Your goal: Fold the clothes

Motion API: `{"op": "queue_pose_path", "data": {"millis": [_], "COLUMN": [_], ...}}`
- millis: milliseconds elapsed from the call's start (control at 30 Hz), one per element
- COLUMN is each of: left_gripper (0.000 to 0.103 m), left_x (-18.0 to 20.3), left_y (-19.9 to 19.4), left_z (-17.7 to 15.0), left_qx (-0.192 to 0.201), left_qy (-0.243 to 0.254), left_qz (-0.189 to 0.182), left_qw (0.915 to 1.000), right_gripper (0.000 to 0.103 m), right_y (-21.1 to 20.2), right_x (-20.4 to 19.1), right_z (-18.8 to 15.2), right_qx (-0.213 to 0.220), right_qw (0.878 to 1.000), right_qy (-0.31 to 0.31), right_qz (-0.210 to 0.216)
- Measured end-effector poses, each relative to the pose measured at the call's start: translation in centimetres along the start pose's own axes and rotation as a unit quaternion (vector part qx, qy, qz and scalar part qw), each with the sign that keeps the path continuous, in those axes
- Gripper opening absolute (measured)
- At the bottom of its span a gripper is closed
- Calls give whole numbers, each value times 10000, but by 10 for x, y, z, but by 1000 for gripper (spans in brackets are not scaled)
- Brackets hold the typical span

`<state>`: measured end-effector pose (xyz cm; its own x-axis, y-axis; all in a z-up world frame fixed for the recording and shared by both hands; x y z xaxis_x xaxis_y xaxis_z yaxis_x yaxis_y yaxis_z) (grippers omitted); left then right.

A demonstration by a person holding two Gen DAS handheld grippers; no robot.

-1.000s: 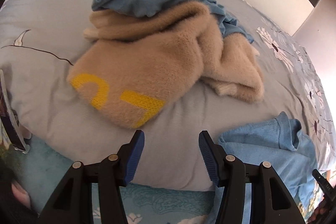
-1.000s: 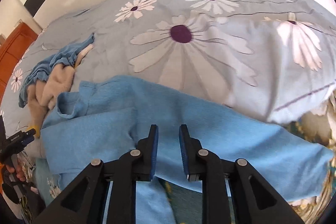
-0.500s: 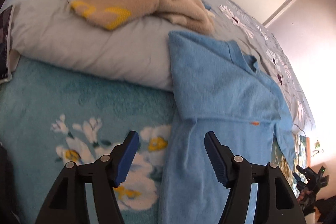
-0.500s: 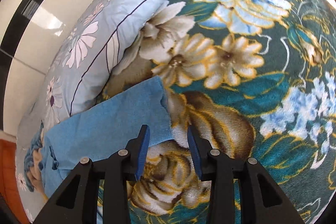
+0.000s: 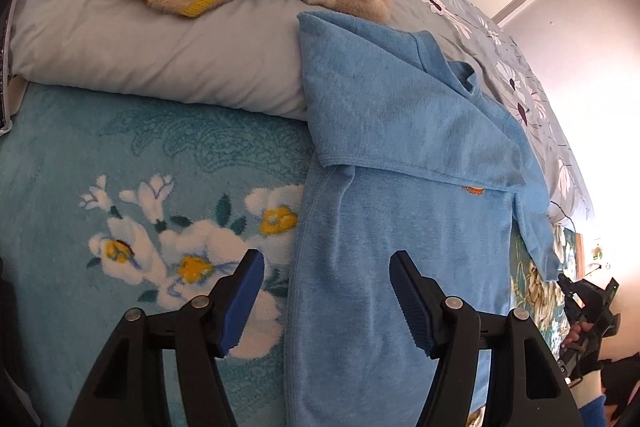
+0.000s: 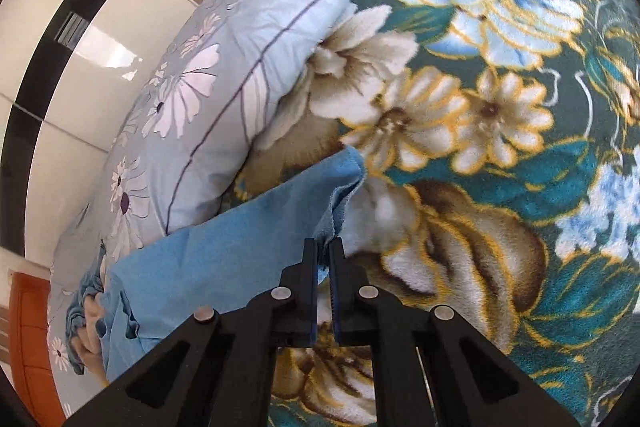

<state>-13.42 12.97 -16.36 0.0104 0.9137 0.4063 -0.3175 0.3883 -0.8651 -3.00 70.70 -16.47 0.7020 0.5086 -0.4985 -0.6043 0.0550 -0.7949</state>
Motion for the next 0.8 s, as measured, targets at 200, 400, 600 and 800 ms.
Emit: {"op": "queue_pose_path", "data": {"millis": [200, 400, 600, 800], "left_gripper": [69, 69, 69, 69], "left_x": [-17, -42, -66, -89], "left_y": [-7, -13, -20, -20], "left_z": [9, 15, 21, 25], "left_qx": [188, 339, 489, 547], "left_qy": [-290, -684, -1072, -1418], "left_qz": [-35, -156, -276, -386], "left_qw": [9994, 9970, 9927, 9876], "right_gripper": [5, 5, 5, 5], "right_y": [-43, -76, -55, 3], "right_x": [-138, -331, -443, -446], "right_z": [17, -41, -157, -290], "right_qx": [405, 382, -204, -1192], "right_qw": [9878, 9345, 8807, 8323], "right_qy": [-1241, -2853, -3991, -4920], "right_qz": [853, 2095, 2542, 2260]}}
Point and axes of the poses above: each gripper's, at about its wrist camera, not at the fingertips, and y roughly the way its jaws point, x to its right, z to its top, the point moved 10 cm from there along y, roughly the way its jaws point, and after that the axes turned 1 degree about -z, right-handed, at the moved point
